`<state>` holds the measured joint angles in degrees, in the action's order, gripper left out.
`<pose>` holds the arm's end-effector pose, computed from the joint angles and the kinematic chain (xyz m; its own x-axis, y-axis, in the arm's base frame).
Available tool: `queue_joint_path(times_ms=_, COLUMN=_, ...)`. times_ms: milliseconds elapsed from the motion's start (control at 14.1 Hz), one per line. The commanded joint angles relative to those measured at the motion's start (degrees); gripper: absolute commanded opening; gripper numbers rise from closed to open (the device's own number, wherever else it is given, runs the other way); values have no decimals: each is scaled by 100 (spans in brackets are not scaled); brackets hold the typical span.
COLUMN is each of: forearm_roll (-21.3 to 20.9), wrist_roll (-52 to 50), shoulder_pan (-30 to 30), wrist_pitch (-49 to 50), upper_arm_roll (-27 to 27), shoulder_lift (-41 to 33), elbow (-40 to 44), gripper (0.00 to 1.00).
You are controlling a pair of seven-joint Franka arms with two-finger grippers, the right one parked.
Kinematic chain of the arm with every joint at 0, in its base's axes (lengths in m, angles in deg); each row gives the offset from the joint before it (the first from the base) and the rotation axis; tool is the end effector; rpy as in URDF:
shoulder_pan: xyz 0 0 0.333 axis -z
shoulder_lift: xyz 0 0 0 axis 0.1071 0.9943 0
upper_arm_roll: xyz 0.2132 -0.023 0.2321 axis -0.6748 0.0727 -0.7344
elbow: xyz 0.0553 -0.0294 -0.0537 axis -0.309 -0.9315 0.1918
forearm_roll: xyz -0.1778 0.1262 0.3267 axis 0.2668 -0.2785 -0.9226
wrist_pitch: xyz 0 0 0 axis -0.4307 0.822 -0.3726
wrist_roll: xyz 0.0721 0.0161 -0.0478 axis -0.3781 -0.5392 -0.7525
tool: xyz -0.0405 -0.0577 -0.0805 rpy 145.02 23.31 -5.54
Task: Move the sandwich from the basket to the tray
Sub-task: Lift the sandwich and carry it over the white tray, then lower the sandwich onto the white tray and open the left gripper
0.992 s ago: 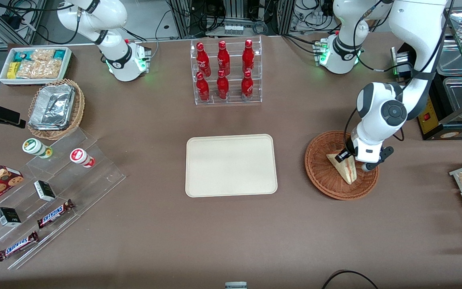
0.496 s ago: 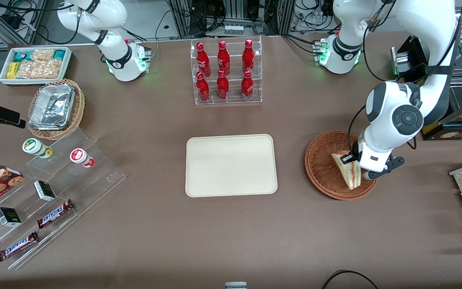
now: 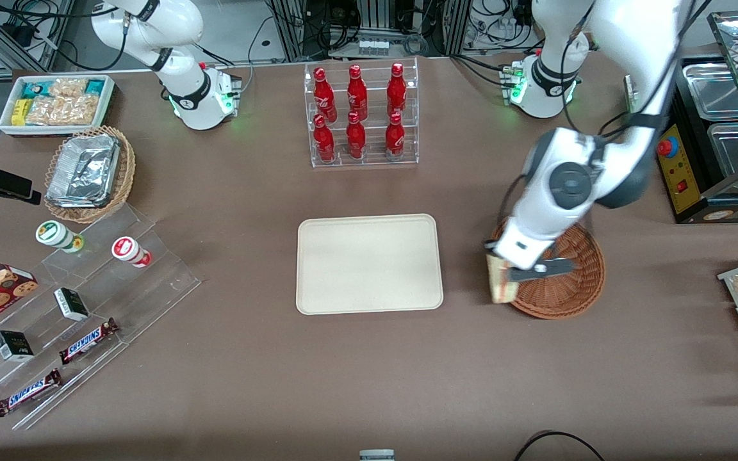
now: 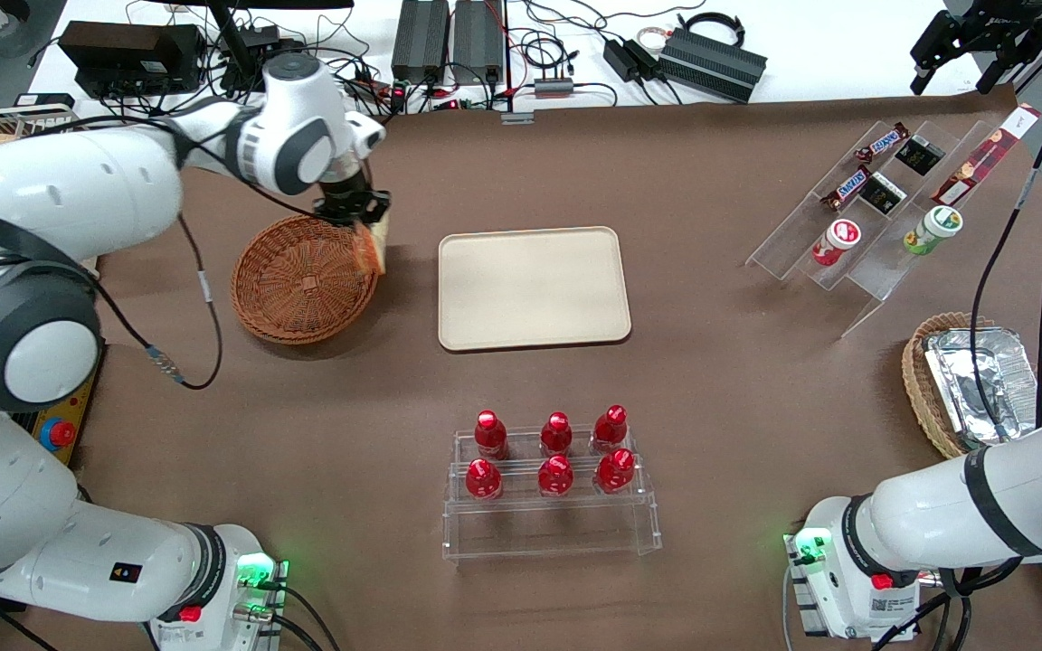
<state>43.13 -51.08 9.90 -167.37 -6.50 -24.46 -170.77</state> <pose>0.5566 -0.2639 0.3309 0.9943 0.0991 -0.0404 0.0993 -0.9951 0.0037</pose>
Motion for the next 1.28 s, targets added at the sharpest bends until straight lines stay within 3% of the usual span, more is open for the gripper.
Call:
queue_joint_path(times_ms=0, forearm_roll=1, wrist_roll=-520, shoulder_pan=661, wrist_pitch=463, upper_arm_roll=-59, shoulder_lift=823, elbow=1107, gripper=0)
queue_joint_path(times_ms=567, forearm_roll=-69, wrist_roll=-2218, shoulder_pan=1892, wrist_pitch=552, upper_arm_roll=-77, shoulder_lift=2319, elbow=2841, gripper=0)
queue_joint_path(times_ms=850, forearm_roll=-69, wrist_roll=-2702, shoulder_pan=2165, wrist_pitch=877, upper_arm_roll=-95, shoulder_lift=2741, elbow=3527, gripper=0)
queue_joint_path(times_ms=1205, forearm_roll=-236, wrist_roll=-3037, shoulder_pan=2307, wrist_pitch=799, upper_arm_roll=-103, shoulder_lift=2997, elbow=3669, gripper=0)
